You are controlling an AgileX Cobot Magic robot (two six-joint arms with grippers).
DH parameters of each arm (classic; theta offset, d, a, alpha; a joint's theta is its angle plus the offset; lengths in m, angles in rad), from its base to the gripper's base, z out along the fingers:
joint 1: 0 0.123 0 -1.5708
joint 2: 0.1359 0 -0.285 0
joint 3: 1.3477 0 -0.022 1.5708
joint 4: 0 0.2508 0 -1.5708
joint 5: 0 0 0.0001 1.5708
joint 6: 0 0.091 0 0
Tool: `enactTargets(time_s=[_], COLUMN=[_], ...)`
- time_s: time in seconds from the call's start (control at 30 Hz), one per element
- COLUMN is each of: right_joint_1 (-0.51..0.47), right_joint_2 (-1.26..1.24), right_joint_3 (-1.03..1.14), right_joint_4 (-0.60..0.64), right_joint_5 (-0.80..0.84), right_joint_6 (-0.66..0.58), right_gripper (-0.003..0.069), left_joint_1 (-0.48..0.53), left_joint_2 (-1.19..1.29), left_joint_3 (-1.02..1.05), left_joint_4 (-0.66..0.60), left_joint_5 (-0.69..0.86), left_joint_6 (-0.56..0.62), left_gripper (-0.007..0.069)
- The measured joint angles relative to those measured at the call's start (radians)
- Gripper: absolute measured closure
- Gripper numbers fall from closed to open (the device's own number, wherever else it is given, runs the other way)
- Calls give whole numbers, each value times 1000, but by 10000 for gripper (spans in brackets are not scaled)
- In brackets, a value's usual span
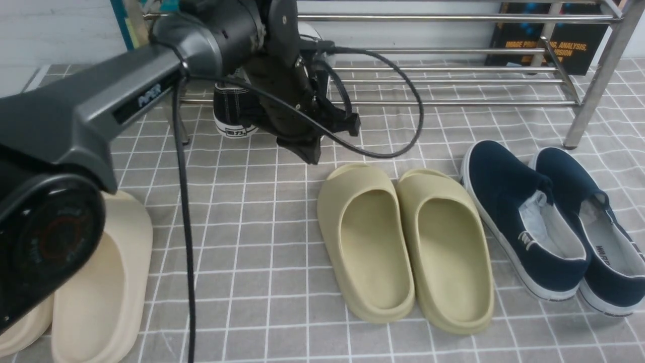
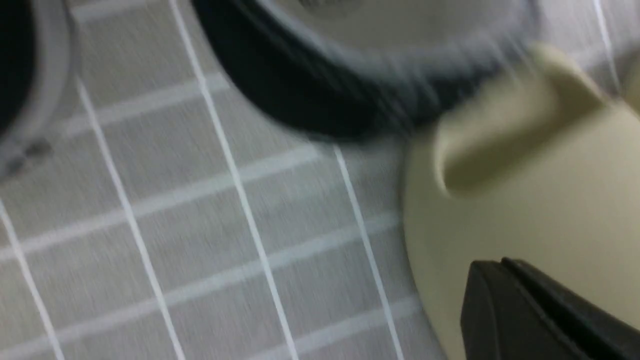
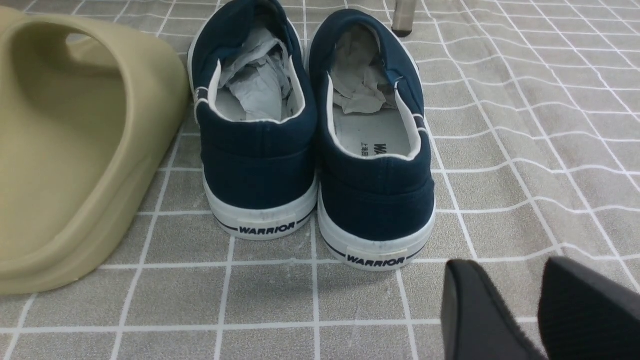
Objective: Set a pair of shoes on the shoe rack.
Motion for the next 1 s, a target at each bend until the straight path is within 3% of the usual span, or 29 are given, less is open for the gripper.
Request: enactTargets(time_s=[0.13, 0.43, 0.77, 1.0], right_joint_1=[0, 0, 0, 0], right_joint_2=[0, 0, 0, 0], right_joint_3=[0, 0, 0, 0], right_joint_4=[0, 0, 0, 0], right_joint_5=[0, 0, 0, 0], right_joint_6=[0, 0, 0, 0], right_gripper=[420, 420, 420, 420], left_joint_1=[19, 54, 56, 56], left_joint_2=[23, 31, -104, -395], left_joint_3=[-4, -87, -142, -121], left_joint_4=[50, 53, 75, 93], left_joint_5=[-92, -54, 244, 259], left_joint_6=[-65, -130, 10, 14], left_gripper=[638, 638, 638, 638])
